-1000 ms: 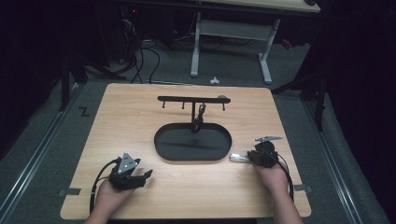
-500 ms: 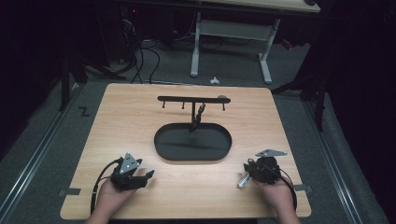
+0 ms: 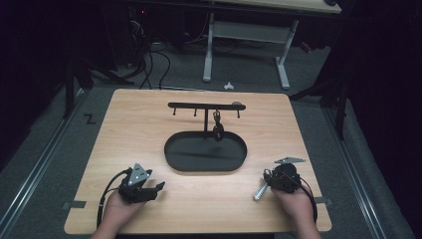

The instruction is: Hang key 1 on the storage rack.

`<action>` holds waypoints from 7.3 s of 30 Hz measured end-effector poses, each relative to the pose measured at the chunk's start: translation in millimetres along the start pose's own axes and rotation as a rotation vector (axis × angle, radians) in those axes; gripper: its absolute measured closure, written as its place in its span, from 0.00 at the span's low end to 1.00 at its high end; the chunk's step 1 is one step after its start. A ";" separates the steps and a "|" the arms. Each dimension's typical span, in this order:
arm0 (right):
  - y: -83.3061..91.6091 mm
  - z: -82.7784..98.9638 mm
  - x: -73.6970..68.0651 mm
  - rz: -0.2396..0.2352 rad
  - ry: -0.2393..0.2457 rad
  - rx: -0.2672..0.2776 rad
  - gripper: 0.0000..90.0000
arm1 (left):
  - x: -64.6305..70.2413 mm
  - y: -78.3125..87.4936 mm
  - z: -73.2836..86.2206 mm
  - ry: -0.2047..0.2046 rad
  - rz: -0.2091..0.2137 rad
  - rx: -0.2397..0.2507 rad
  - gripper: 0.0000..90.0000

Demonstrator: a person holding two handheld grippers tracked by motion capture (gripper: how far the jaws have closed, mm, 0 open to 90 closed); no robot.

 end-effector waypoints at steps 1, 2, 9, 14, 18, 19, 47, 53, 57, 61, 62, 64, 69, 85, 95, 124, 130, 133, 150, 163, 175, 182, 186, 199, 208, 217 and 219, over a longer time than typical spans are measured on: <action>-0.9 0.0 -0.2 0.018 0.016 -0.006 0.68 | -0.5 0.1 0.3 0.000 0.000 0.000 0.38; -1.1 0.0 -0.4 0.024 0.024 -0.009 0.70 | -0.5 0.1 0.3 0.000 0.000 0.000 0.38; -2.1 -0.9 -0.8 0.034 0.055 -0.010 0.79 | 0.2 -0.1 0.4 -0.001 0.004 -0.002 0.38; -2.3 -5.0 -1.9 0.006 0.042 0.005 0.85 | 0.7 -0.4 0.3 -0.002 0.004 -0.003 0.38; -1.4 -6.6 -1.9 0.003 0.043 0.009 0.94 | 0.5 -0.6 0.5 -0.002 0.003 -0.003 0.38; -2.3 -6.0 -1.3 0.008 0.047 0.004 0.95 | 0.5 -0.6 0.5 -0.002 0.004 -0.003 0.38; -5.2 -9.5 1.6 -0.019 0.096 -0.197 0.87 | -0.4 1.7 2.4 0.001 0.005 -0.008 0.38; -4.0 -8.0 4.3 -0.043 0.094 -0.286 0.86 | 0.9 1.9 2.4 -0.002 0.013 -0.007 0.38; -3.9 -8.3 2.2 -0.059 0.102 -0.349 0.86 | 1.8 2.4 1.1 -0.003 0.016 0.000 0.38; -4.1 -9.0 1.5 -0.052 0.110 -0.407 0.88 | 2.0 2.9 0.7 -0.005 0.020 0.001 0.38; -4.6 -9.5 1.6 -0.053 0.116 -0.415 0.89 | 1.9 2.7 0.7 -0.004 0.020 0.000 0.38; -4.6 -9.7 1.5 -0.056 0.121 -0.441 0.91 | 1.9 2.7 0.5 -0.004 0.021 0.001 0.38; -5.0 -10.6 2.3 -0.052 0.125 -0.472 0.95 | 2.2 3.3 0.3 -0.003 0.025 0.004 0.38; -6.0 -11.5 1.5 -0.050 0.152 -0.497 0.95 | 3.1 3.0 -0.1 0.002 0.031 0.002 0.38; -3.9 -15.0 -5.5 -0.069 0.150 -0.533 0.96 | 2.3 3.3 -0.2 0.001 0.027 0.007 0.38; 71.1 -89.4 -36.5 -0.076 0.190 -0.408 0.96 | 1.6 3.9 -0.5 0.004 0.020 0.013 0.38; 79.4 -99.2 -39.9 -0.070 0.186 -0.399 0.96 | -0.1 5.7 0.9 0.007 0.019 0.013 0.38; 81.9 -102.3 -40.5 -0.066 0.191 -0.399 0.96 | -0.5 6.2 1.2 0.010 0.018 0.014 0.38; 82.6 -130.2 -50.5 -0.080 0.207 -0.367 0.96 | -2.5 7.7 2.4 0.015 0.014 0.014 0.38; 73.9 -152.7 -57.2 -0.093 0.224 -0.356 0.96 | -3.9 9.2 2.7 0.021 0.010 0.018 0.38; 71.8 -167.6 -59.3 -0.094 0.213 -0.346 0.96 | -4.8 11.1 4.1 0.022 0.012 0.013 0.38; 70.9 -179.1 -65.1 -0.099 0.228 -0.334 0.96 | -5.8 11.7 4.6 0.026 0.007 0.016 0.38; 68.3 -185.6 -70.6 -0.101 0.240 -0.331 0.96 | -6.2 12.2 5.1 0.028 0.005 0.018 0.38; 54.4 -201.2 -86.7 -0.135 0.266 -0.326 0.96 | -6.9 11.9 6.2 0.031 0.004 0.014 0.38; 50.1 -207.4 -91.2 -0.155 0.265 -0.320 0.96 | -7.2 12.1 7.8 0.029 0.006 0.010 0.38; 48.7 -212.4 -80.8 -0.164 0.229 -0.303 0.95 | -7.0 11.8 9.1 0.031 0.009 0.003 0.38; 48.0 -213.2 -79.7 -0.163 0.225 -0.298 0.94 | -7.0 11.8 9.2 0.031 0.010 0.003 0.38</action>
Point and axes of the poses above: each handheld gripper's, and its own axes: y roughly backward along the jaws, z roughly out of its underside, x roughly to its right, the point moved 10 cm from there along -y, roughly forward along the jaws, and after that the axes turned 9 degrees about -z, right-handed, at the moved point
